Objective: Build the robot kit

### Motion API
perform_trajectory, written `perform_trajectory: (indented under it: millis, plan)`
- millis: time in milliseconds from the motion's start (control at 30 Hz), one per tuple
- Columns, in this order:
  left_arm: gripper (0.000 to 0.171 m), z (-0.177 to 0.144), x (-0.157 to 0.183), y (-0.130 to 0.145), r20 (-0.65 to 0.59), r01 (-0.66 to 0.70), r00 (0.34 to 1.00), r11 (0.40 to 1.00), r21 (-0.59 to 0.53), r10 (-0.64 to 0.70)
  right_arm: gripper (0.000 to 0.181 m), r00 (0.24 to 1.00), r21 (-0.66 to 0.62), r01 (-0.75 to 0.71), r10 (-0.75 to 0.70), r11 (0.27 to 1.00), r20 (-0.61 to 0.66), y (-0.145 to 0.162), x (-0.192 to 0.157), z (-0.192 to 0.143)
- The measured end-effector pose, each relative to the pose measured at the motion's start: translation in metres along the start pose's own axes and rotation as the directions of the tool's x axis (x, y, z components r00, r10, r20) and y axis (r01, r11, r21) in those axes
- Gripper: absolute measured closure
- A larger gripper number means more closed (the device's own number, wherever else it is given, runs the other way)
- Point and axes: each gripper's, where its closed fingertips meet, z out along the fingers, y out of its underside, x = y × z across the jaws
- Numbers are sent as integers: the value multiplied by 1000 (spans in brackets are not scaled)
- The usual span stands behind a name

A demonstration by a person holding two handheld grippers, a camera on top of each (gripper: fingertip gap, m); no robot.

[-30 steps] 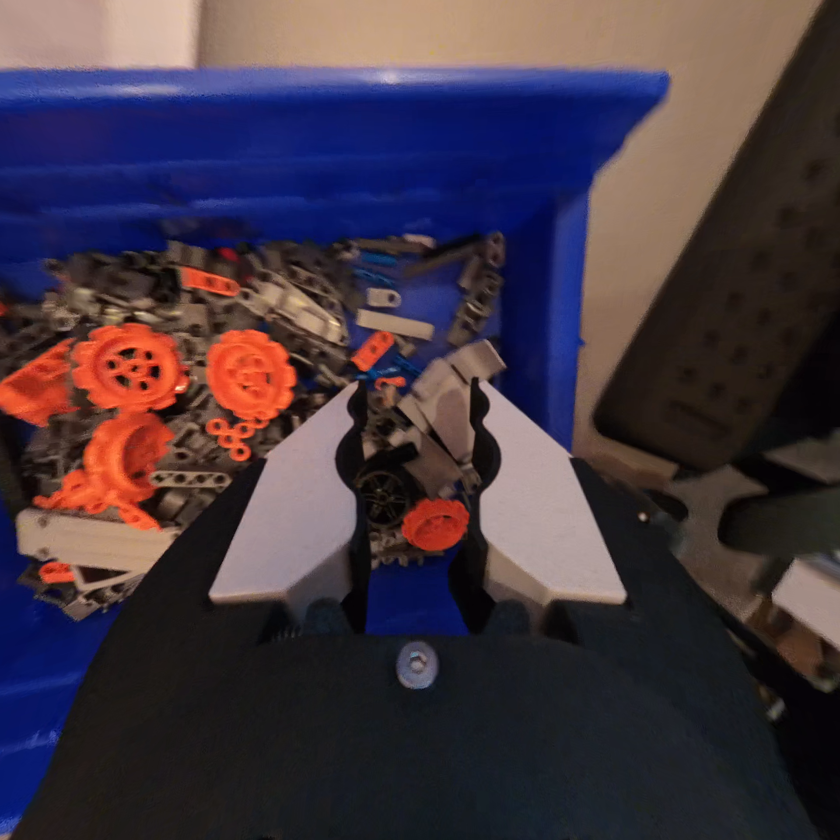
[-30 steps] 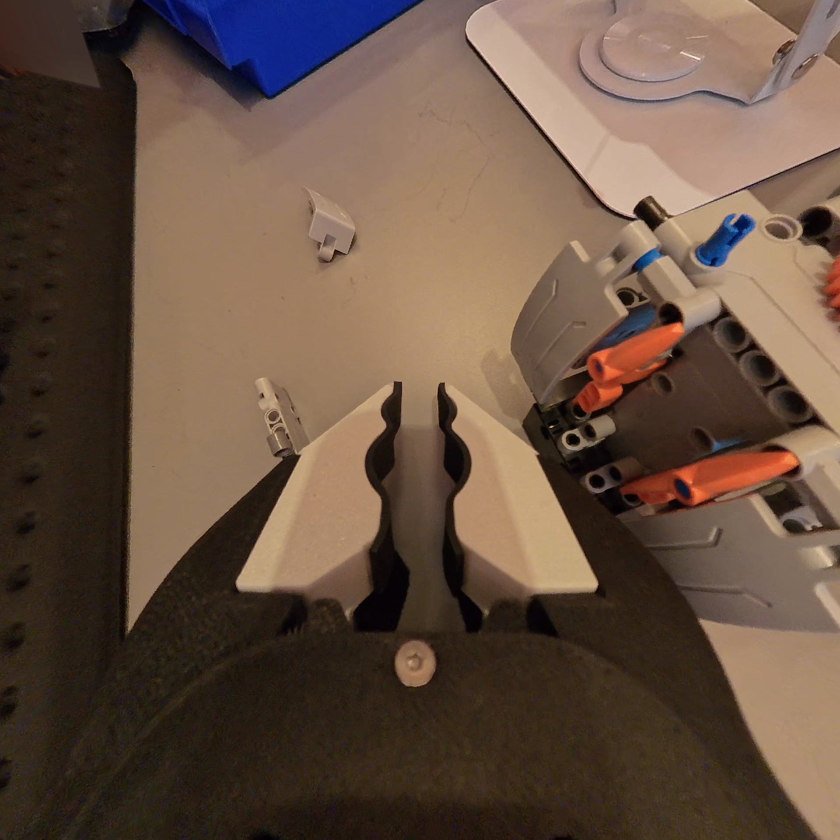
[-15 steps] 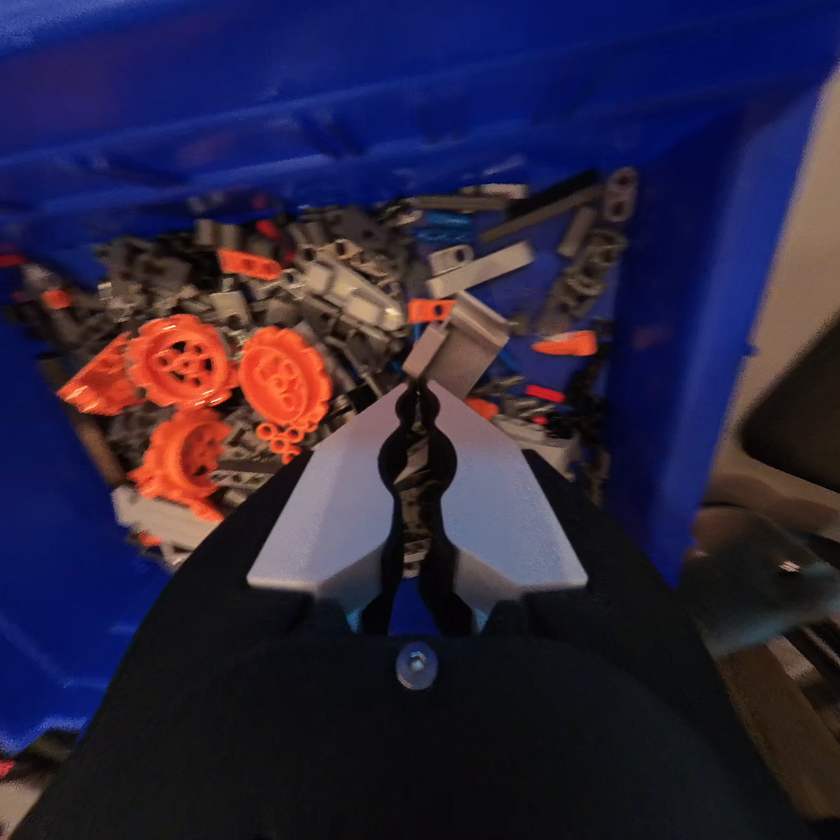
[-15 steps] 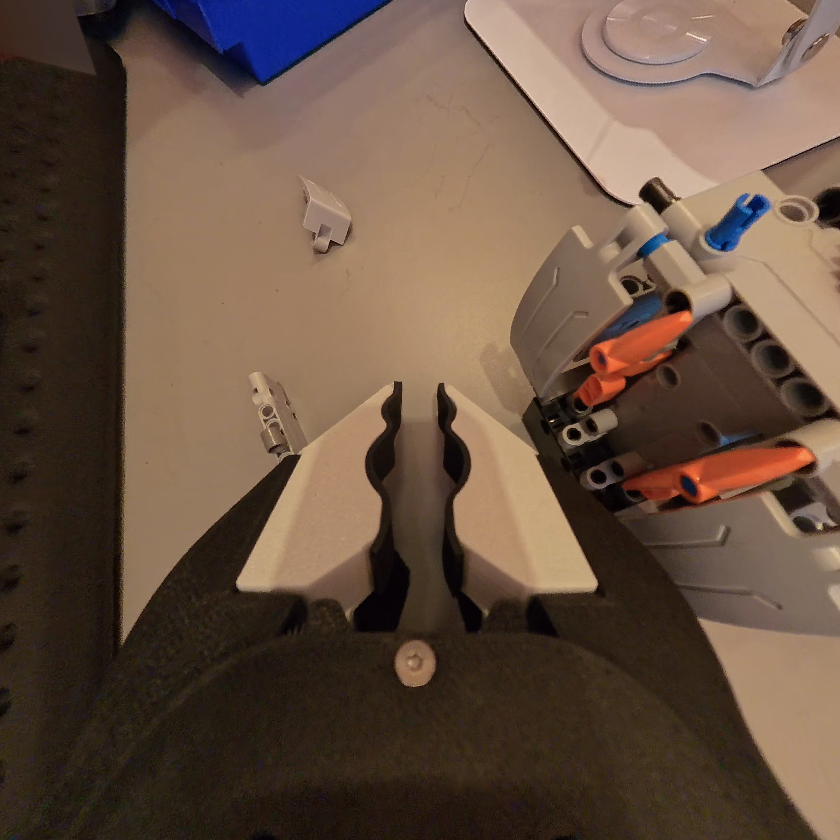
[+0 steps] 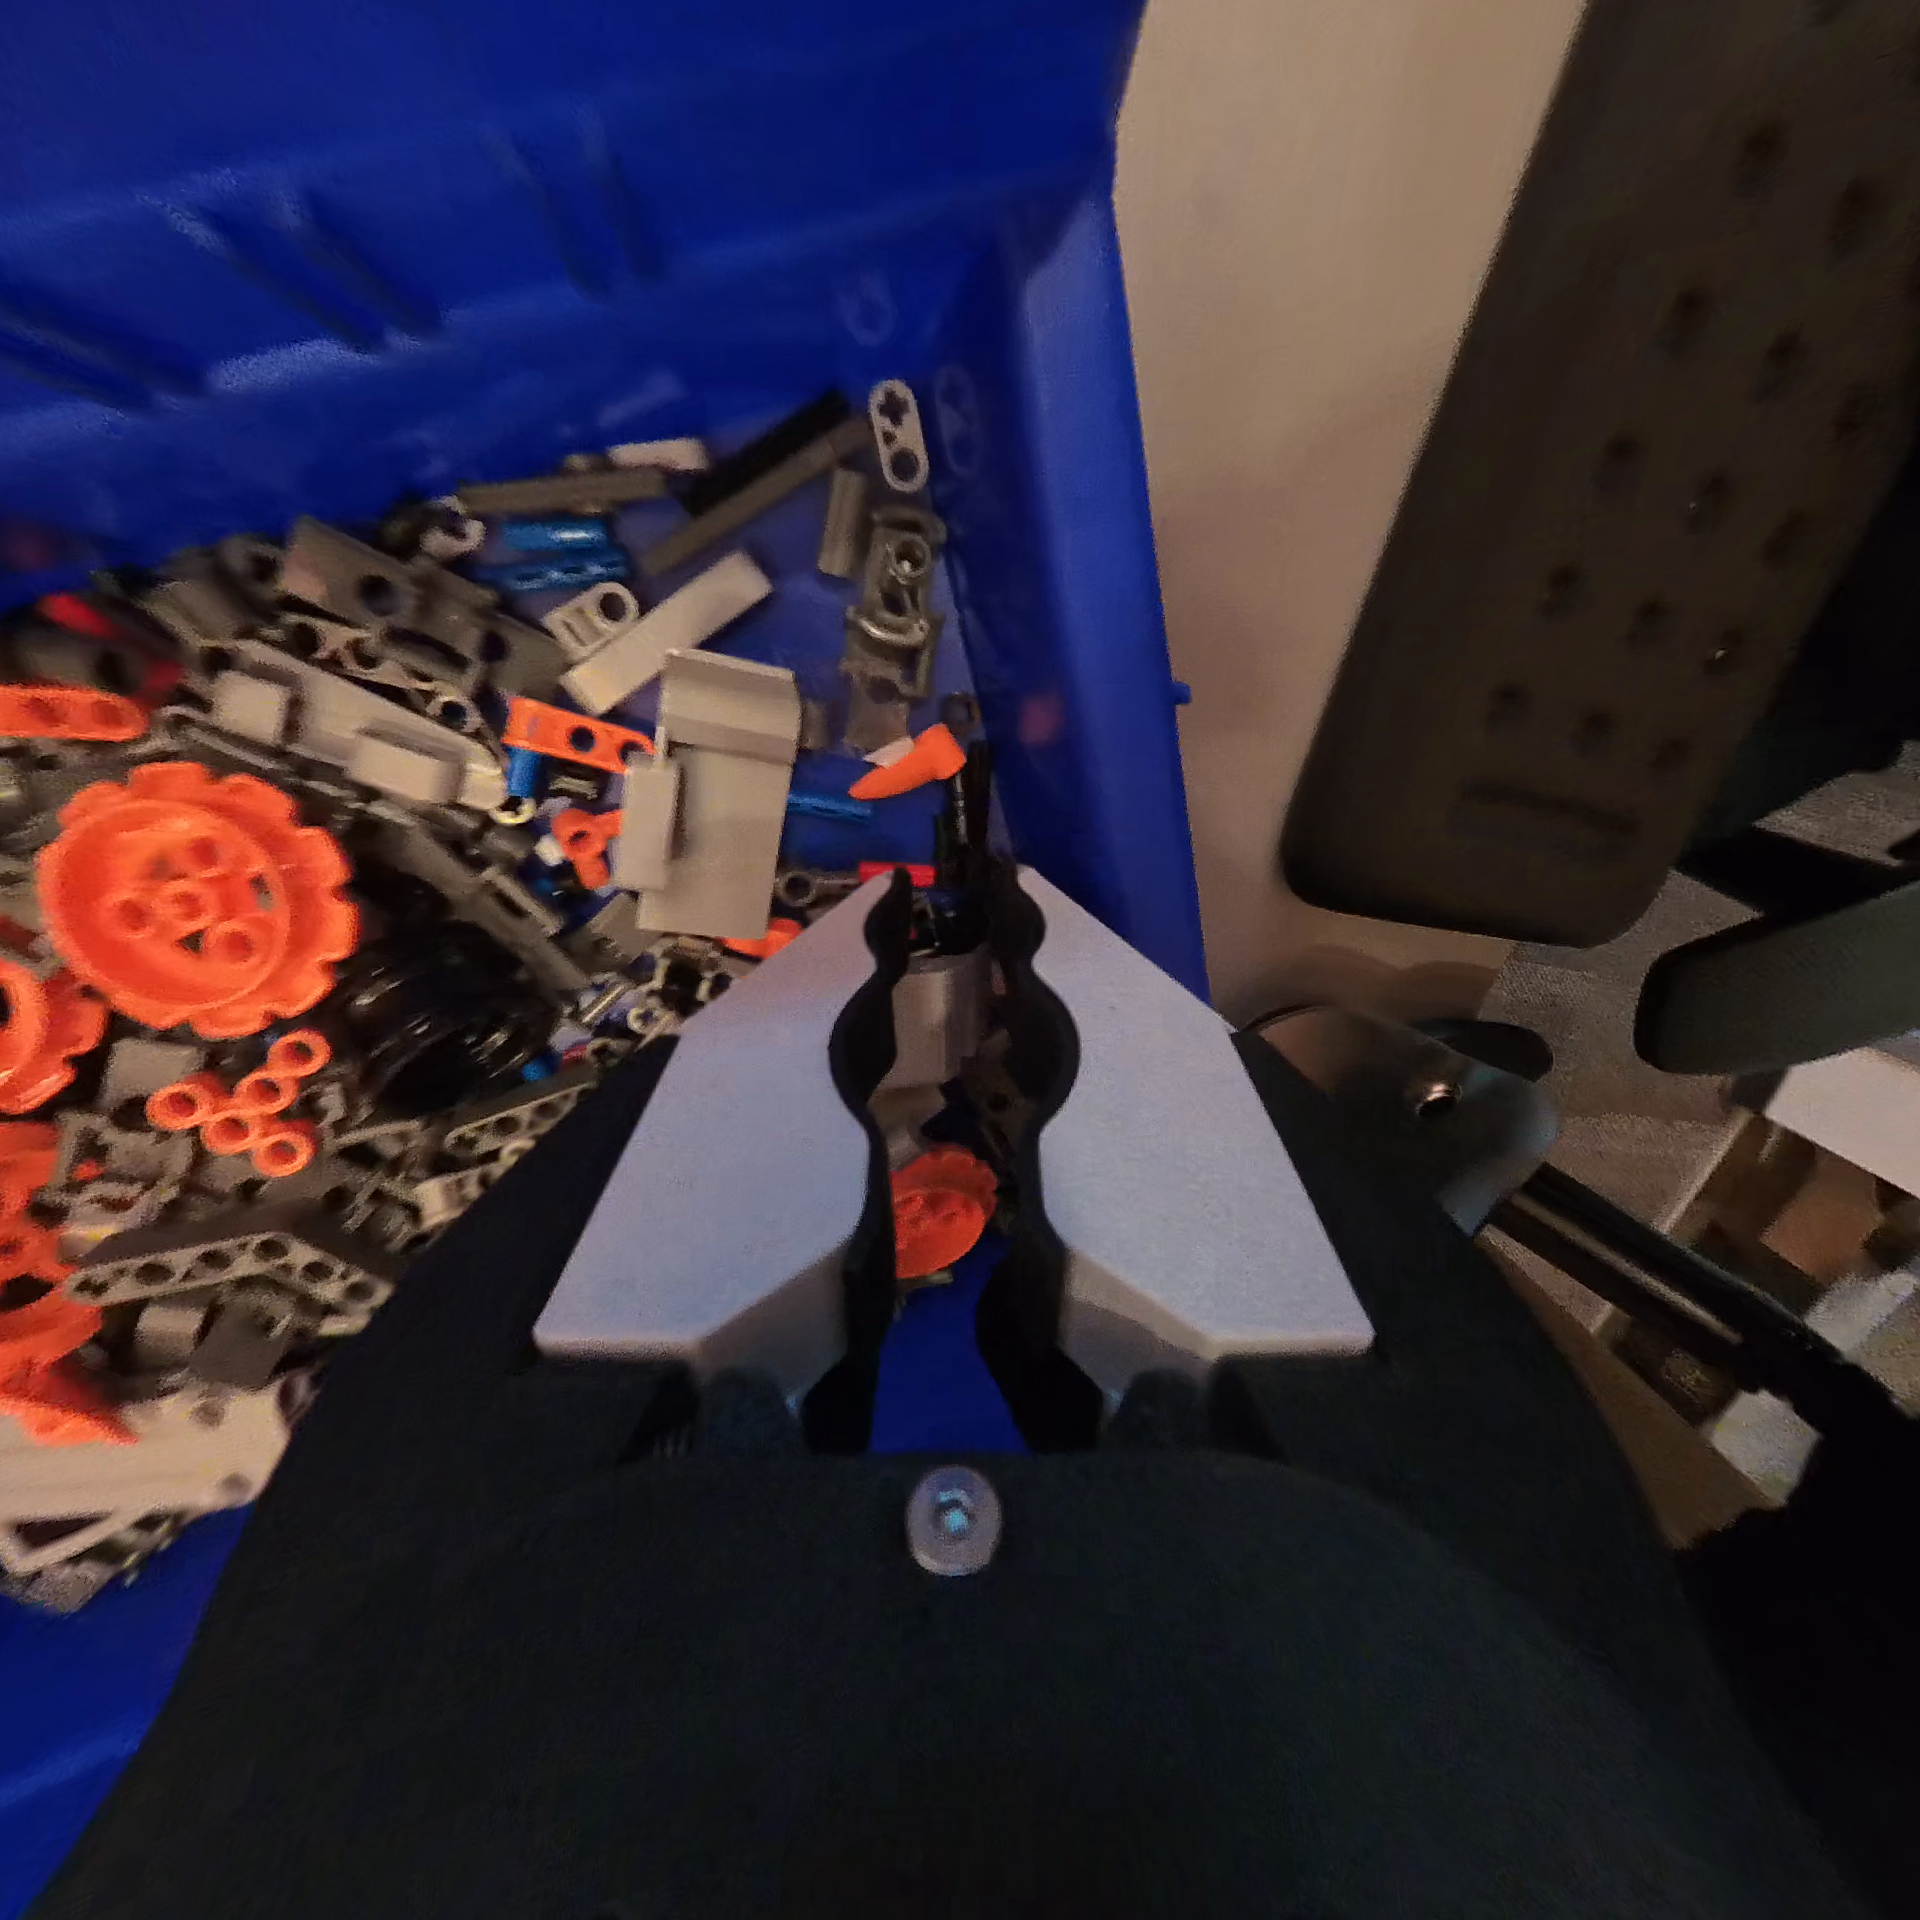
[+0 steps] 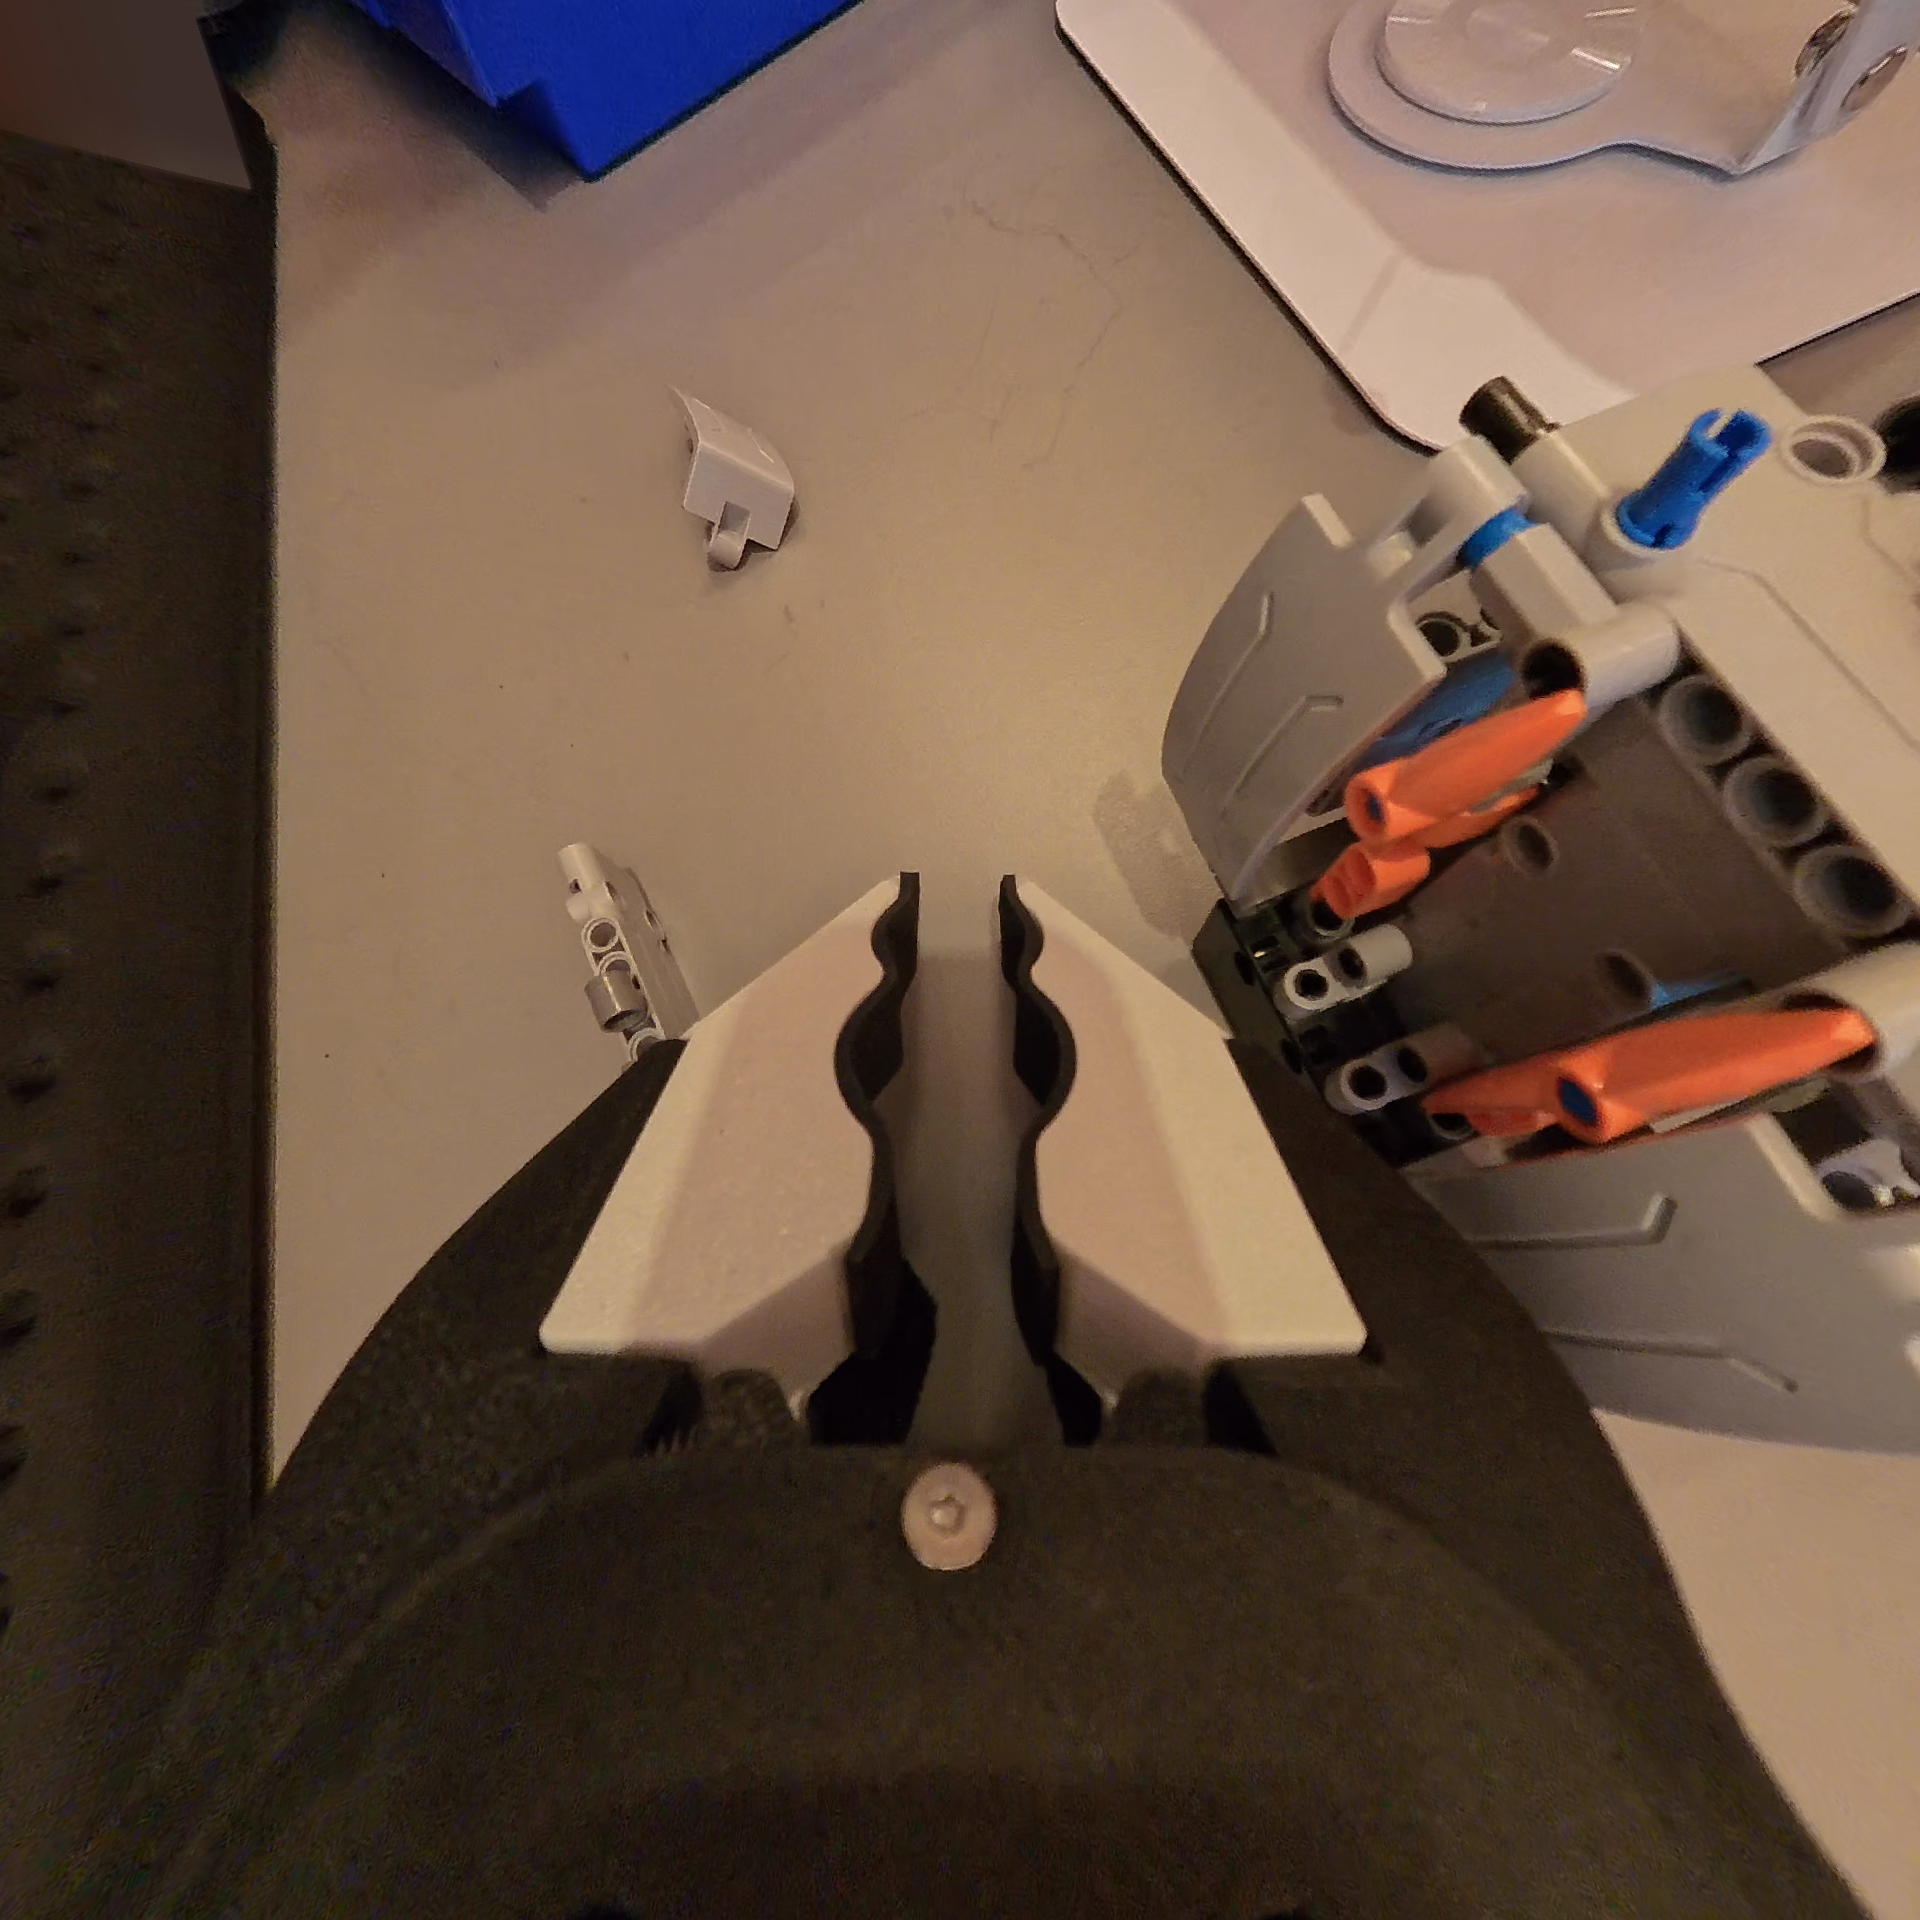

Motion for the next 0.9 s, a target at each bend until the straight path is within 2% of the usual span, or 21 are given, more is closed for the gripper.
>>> perform_trajectory:
  millis: [100, 167, 267, 333, 433, 600, 633, 700, 900]
  plan:
    - [159, 12, -1, 1, -21, 6, 1000, 1000, -9, -6, 168, 1000, -1, -1, 1, 1000, -1, 0, 0, 0]
    - [155, 14, -7, 0, 13, -7, 1000, 1000, -12, 7, 168, 1000, -1, -3, 3, 1000, -3, 0, 1, 0]
    - [164, 7, -30, -2, 129, 11, 992, 1000, -1, -11, 169, 1000, 3, 1, 0, 1000, -10, 0, 2, 0]
    - [161, 0, -37, -4, 146, 25, 989, 999, 38, -31, 169, 1000, 5, 6, -6, 1000, -15, 0, 3, 0]
    - [156, -13, -39, -2, 119, 61, 990, 993, 97, -72, 170, 1000, 5, 7, -7, 1000, -23, 0, 4, -1]
    - [151, -23, -24, 12, 71, 48, 996, 996, 78, -54, 170, 1000, 5, 7, -6, 1000, -27, 0, 5, -1]
    - [153, -22, -16, 8, 39, 25, 999, 996, 91, -29, 170, 1000, 4, 8, -8, 1000, -26, 0, 5, -1]
    - [155, -15, -15, 6, 65, -2, 998, 998, 65, -2, 170, 1000, 3, 9, -8, 1000, -25, 0, 5, -1]
    - [156, -5, -20, 8, 68, 21, 997, 999, 37, -23, 170, 1000, 9, 10, -9, 1000, -20, 0, 4, -2]
